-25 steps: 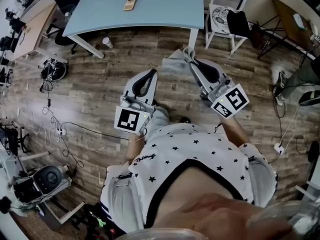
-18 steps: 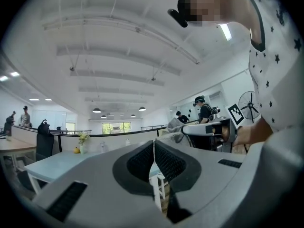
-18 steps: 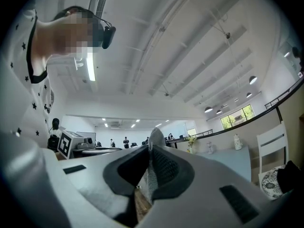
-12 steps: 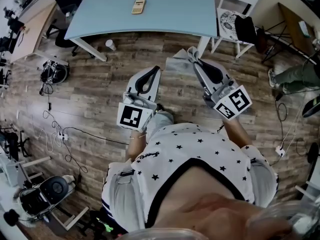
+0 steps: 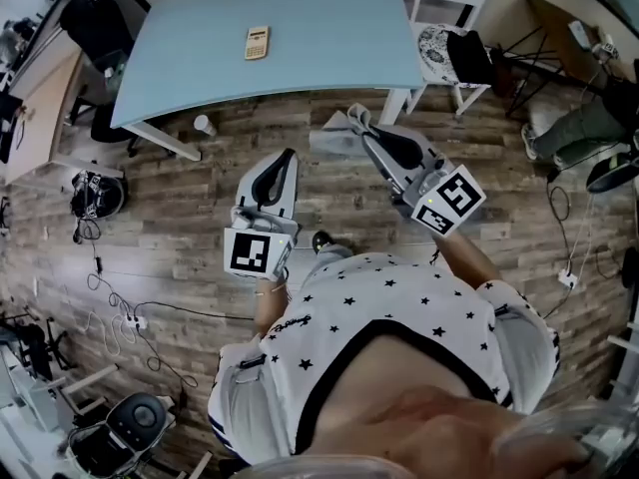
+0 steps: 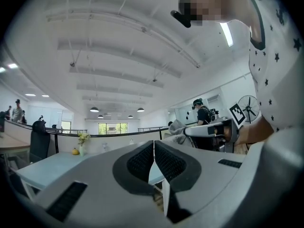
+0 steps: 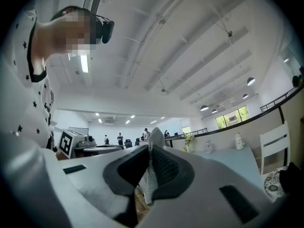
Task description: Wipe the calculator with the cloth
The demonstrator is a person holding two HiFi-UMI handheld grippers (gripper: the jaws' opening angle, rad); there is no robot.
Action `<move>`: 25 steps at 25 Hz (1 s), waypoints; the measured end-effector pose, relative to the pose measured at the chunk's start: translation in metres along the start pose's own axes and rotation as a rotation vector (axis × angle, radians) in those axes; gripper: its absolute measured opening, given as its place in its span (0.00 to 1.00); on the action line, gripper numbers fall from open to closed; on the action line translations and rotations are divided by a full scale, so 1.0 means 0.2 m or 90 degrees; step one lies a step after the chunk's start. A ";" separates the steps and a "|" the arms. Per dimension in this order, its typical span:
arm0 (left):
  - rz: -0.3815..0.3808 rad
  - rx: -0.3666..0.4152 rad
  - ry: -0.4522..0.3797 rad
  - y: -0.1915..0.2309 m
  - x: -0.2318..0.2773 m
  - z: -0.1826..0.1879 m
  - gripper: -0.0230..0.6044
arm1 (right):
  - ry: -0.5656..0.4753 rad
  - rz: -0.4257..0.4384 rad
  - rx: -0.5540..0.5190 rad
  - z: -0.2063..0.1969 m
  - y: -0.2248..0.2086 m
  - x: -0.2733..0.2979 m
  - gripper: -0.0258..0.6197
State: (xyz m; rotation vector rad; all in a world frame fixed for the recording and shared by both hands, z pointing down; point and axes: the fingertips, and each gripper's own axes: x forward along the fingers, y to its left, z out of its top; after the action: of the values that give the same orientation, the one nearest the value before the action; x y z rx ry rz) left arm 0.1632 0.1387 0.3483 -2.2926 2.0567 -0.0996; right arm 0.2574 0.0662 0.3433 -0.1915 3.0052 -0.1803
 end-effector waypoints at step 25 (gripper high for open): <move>0.030 -0.010 -0.013 0.69 -0.16 -0.10 0.09 | 0.022 0.000 -0.012 -0.10 0.10 0.69 0.07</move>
State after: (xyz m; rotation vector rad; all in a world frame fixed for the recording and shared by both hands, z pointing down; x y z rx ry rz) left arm 0.0205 0.1558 0.3564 -2.2432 2.1068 -0.0564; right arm 0.1158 0.0685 0.3435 -0.1919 3.0428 -0.1571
